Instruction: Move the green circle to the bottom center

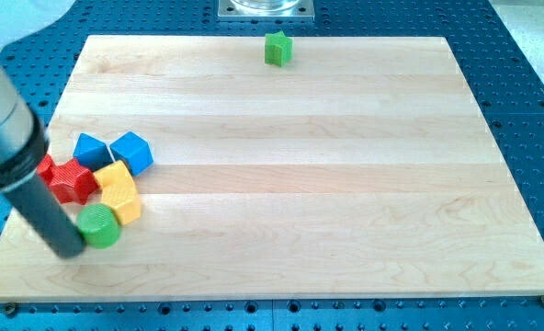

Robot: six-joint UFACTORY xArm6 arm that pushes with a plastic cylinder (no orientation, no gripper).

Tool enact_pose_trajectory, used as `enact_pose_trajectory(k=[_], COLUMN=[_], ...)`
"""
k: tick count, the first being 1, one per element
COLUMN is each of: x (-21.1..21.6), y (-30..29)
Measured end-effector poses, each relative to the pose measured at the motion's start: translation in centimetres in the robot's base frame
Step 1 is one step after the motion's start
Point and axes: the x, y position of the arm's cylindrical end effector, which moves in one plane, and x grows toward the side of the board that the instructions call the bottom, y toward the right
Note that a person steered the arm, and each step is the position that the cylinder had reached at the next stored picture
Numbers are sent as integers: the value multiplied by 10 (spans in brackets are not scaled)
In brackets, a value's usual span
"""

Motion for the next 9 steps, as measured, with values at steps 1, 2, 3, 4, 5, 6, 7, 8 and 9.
enact_pose_trajectory(k=[1,2,3,4,5,6,7,8,9], x=[-14,-16,59,51,-27,-91,-21,33,-4], y=[49,130,44,116,174,197,163,269,382])
